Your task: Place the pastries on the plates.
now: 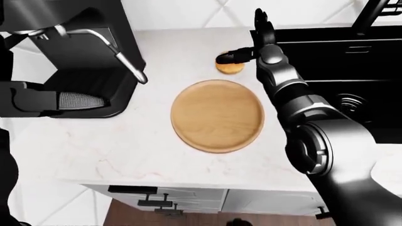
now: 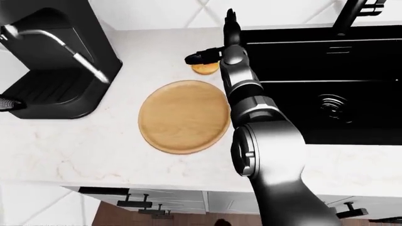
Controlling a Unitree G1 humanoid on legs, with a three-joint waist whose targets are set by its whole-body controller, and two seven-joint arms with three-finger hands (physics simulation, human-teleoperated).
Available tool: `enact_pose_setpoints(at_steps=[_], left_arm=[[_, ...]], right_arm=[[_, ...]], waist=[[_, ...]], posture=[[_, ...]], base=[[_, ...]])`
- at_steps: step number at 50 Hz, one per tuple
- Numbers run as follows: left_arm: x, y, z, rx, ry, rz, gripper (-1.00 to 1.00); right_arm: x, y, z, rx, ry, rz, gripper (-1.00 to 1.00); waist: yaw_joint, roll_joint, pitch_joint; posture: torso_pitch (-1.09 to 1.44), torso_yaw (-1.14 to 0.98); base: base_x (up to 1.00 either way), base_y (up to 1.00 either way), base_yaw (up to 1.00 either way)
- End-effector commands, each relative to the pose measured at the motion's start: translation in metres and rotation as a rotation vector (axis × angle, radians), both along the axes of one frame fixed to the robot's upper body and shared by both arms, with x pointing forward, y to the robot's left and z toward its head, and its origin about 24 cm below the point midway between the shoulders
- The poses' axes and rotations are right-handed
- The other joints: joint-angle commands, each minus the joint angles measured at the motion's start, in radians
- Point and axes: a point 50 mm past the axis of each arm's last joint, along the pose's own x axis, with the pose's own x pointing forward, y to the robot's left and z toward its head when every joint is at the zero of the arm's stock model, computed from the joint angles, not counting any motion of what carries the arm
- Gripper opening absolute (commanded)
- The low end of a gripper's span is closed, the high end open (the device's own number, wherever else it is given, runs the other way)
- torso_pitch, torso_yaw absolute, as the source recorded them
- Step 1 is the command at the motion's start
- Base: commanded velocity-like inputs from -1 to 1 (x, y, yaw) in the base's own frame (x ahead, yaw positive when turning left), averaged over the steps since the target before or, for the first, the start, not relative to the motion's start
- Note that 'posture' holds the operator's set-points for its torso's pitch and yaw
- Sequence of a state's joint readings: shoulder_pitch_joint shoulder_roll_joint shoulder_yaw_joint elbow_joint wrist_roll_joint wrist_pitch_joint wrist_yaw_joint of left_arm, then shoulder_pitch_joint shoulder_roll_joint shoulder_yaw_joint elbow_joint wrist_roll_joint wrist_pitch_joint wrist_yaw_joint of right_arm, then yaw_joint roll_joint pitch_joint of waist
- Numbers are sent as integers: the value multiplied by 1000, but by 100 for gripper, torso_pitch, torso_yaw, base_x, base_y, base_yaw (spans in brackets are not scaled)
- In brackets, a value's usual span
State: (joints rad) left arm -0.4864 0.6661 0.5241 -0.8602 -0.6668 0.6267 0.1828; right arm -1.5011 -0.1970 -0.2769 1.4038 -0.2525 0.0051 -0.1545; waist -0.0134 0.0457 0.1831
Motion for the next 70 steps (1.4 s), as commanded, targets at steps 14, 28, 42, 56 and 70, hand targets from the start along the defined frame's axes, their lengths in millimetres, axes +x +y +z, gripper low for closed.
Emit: enact_pose_setpoints(at_steps=[14,28,42,56,70], left_arm=[[-6,1,8,10,-60,20,100],[-7,2,5,11,-51,21,100],[-8,3,5,11,-54,25,100],[-11,5,8,13,-63,34,100],[-13,4,7,22,-70,35,100]], right_arm=[[-2,4,27,-84,-82,11,100],[-2,1,26,-51,-81,-57,100],[-2,3,24,-60,-78,-52,100],[-2,4,23,-44,-81,-49,100],[-2,3,24,-38,-84,-52,91]], waist=[[-1,0,3],[-1,-2,10],[0,-5,19],[0,-4,44],[-2,-3,53]], posture=[[27,0],[27,0],[30,0],[34,0],[34,0]], base=[[0,0,0],[0,0,0],[0,0,0],[0,0,0],[0,0,0]])
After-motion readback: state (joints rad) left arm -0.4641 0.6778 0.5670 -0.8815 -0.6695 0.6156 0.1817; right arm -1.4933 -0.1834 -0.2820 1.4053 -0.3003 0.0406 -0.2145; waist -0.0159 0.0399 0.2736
